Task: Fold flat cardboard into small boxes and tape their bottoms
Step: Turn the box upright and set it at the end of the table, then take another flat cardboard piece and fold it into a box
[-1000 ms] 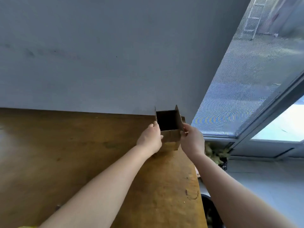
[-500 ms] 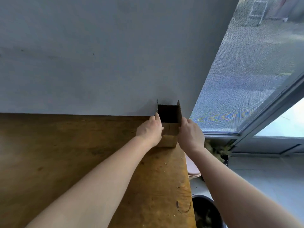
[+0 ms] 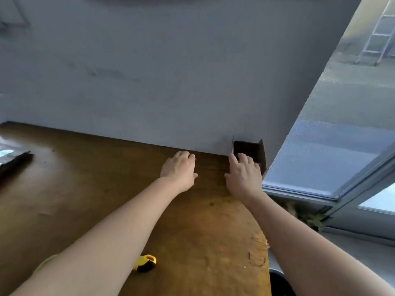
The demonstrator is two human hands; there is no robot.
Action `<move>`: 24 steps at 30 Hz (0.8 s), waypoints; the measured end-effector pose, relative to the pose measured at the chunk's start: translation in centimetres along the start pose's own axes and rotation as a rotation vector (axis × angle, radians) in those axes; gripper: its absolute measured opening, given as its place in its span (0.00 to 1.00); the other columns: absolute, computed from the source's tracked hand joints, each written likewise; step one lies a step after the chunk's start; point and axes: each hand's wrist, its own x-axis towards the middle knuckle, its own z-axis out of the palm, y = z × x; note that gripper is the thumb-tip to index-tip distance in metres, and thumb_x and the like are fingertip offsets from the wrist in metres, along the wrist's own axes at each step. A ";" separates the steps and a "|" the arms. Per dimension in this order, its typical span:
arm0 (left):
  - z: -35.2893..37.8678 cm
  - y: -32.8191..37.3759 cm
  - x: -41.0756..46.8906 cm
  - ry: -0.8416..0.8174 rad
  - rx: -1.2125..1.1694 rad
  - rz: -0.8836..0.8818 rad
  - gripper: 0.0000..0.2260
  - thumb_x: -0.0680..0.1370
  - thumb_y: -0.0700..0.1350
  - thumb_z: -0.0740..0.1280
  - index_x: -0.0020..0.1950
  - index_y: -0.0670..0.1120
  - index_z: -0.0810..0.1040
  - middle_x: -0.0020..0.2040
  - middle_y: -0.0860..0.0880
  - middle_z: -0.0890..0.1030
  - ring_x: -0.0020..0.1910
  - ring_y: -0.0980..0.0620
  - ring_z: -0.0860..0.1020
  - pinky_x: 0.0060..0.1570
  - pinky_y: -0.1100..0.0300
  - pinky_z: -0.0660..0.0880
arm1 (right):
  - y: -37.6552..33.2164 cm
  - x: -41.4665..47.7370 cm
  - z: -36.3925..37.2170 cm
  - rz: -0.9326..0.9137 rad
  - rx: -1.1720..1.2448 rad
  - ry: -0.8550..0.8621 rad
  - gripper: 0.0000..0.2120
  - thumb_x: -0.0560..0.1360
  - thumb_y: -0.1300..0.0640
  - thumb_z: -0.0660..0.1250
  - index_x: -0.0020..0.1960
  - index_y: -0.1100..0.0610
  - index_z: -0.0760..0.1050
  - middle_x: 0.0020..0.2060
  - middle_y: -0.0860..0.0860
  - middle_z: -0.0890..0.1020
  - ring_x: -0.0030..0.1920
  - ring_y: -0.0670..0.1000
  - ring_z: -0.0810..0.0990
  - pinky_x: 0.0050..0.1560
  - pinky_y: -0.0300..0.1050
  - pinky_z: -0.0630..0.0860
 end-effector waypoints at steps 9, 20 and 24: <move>-2.7 -15.1 -12.6 0.037 0.103 -0.266 0.19 0.80 0.52 0.63 0.68 0.45 0.70 0.67 0.47 0.72 0.67 0.48 0.69 0.61 0.54 0.71 | -16.4 -4.0 -1.0 -0.325 0.012 -0.058 0.21 0.78 0.51 0.64 0.70 0.52 0.67 0.66 0.53 0.71 0.68 0.56 0.67 0.66 0.50 0.65; -4.6 -33.8 -27.3 0.034 0.117 -0.437 0.13 0.78 0.48 0.63 0.61 0.46 0.73 0.60 0.48 0.75 0.64 0.48 0.70 0.57 0.54 0.70 | -38.5 -11.6 0.0 -0.530 0.019 -0.074 0.20 0.78 0.53 0.64 0.69 0.53 0.69 0.67 0.54 0.71 0.68 0.56 0.68 0.67 0.50 0.67; -4.6 -39.5 -30.9 0.027 0.131 -0.457 0.12 0.77 0.45 0.64 0.60 0.46 0.73 0.60 0.48 0.74 0.64 0.48 0.69 0.56 0.55 0.69 | -45.0 -13.6 0.8 -0.547 0.010 -0.068 0.20 0.78 0.51 0.64 0.68 0.54 0.70 0.66 0.54 0.73 0.67 0.56 0.69 0.66 0.50 0.68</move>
